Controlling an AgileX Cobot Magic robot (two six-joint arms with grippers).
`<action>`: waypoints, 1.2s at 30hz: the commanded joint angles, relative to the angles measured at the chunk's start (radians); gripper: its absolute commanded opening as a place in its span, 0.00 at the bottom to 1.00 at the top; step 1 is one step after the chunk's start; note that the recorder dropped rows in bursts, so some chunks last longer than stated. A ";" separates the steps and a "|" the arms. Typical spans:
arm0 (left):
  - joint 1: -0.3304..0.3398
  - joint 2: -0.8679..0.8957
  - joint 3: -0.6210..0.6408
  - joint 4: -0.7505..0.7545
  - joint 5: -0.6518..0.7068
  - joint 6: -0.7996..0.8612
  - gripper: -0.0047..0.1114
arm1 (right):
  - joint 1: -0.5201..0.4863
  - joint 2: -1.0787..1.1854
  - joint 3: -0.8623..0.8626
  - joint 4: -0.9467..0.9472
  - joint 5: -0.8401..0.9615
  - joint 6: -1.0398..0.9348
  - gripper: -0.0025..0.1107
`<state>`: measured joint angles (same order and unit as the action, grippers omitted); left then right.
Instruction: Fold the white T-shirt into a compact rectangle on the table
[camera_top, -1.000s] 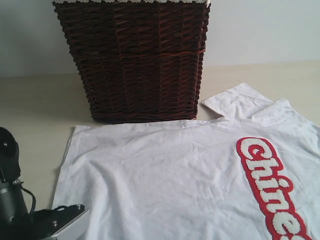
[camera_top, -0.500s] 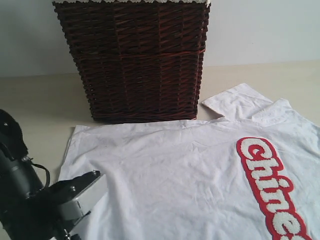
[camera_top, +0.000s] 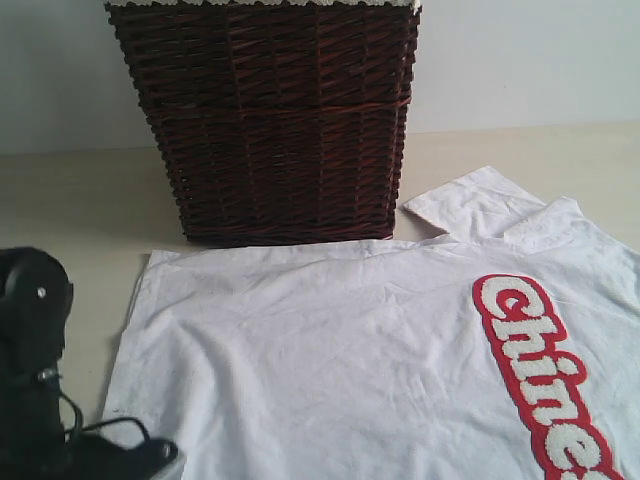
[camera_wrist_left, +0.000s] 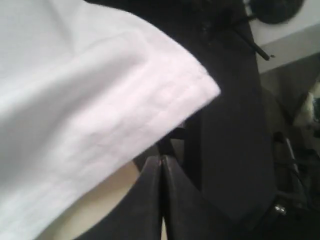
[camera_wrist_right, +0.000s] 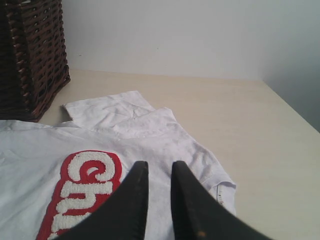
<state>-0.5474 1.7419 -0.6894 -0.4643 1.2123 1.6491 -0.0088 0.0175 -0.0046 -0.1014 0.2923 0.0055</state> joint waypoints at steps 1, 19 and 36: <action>0.100 -0.054 -0.069 -0.181 0.009 0.012 0.04 | -0.002 -0.006 0.005 -0.002 -0.009 -0.006 0.18; 0.036 0.018 0.072 -0.158 0.009 -0.067 0.04 | -0.002 -0.006 0.005 -0.002 -0.009 -0.006 0.18; 0.170 -0.024 -0.014 -0.065 -0.594 -0.167 0.86 | -0.002 -0.006 0.005 -0.002 -0.009 -0.006 0.18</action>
<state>-0.3791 1.7203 -0.7090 -0.5771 0.6520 1.5241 -0.0088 0.0175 -0.0046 -0.1014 0.2923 0.0055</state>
